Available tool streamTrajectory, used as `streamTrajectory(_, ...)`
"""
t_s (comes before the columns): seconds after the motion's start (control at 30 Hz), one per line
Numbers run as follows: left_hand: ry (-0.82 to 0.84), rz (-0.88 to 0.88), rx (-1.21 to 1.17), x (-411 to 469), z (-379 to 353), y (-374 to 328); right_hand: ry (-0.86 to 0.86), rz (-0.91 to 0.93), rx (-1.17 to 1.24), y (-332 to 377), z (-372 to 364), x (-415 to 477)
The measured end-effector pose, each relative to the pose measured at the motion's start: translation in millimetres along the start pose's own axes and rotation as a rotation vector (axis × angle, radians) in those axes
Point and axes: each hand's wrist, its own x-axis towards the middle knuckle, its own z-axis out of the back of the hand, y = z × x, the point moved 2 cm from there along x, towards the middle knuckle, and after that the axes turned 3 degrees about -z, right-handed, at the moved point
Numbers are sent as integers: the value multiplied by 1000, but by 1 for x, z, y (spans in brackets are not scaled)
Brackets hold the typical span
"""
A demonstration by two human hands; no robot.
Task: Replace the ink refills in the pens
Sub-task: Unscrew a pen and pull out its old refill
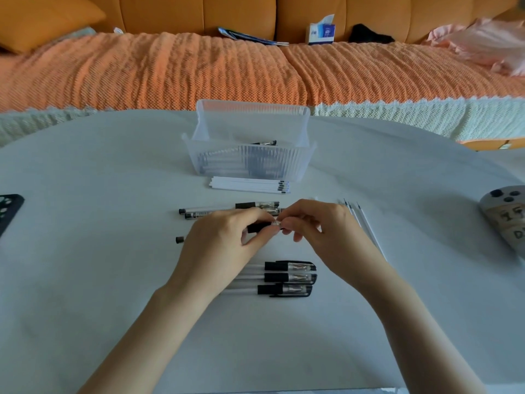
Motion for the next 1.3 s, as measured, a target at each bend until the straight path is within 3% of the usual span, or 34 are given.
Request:
streamTrajectory(0.17,-39,28,27,-1,6,-1,-15,2,20,2,3,-1)
streamTrajectory(0.37,89,124,15,-1,6,12,-75,-57,-171,-9,4,0)
streamTrajectory(0.57,95,132,-64,0,9,16,47,-29,-276,-10,-2,-2)
streamTrajectory(0.9,89,-48,-117,1,8,13,-31,24,-135,1,-4,1)
streamTrajectory(1.3,81,-10,-175,5,10,11,-110,62,-60,2,-1,1)
